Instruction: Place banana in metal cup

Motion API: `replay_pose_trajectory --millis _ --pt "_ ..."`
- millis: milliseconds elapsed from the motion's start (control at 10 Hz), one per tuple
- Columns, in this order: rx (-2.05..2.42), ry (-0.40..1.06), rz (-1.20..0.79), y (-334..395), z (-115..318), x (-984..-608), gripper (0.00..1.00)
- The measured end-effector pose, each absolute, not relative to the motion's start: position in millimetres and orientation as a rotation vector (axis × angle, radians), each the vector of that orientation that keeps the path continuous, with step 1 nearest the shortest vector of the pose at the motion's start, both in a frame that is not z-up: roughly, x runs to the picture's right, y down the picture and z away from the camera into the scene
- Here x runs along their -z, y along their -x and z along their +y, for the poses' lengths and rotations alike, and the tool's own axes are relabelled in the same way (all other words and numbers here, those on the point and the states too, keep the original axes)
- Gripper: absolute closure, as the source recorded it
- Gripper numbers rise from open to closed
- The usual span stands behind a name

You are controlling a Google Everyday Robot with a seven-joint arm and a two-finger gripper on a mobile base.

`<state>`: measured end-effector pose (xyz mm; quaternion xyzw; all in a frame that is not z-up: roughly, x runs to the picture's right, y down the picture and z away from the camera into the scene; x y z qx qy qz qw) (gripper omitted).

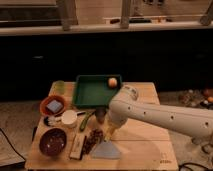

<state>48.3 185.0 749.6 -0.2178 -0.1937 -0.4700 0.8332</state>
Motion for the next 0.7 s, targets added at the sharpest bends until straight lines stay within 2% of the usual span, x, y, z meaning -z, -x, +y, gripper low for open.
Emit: replay_pose_trajectory --millis 700 --pt "1.074 0.439 -0.427 -34.1 151.4 -747.2 0.96"
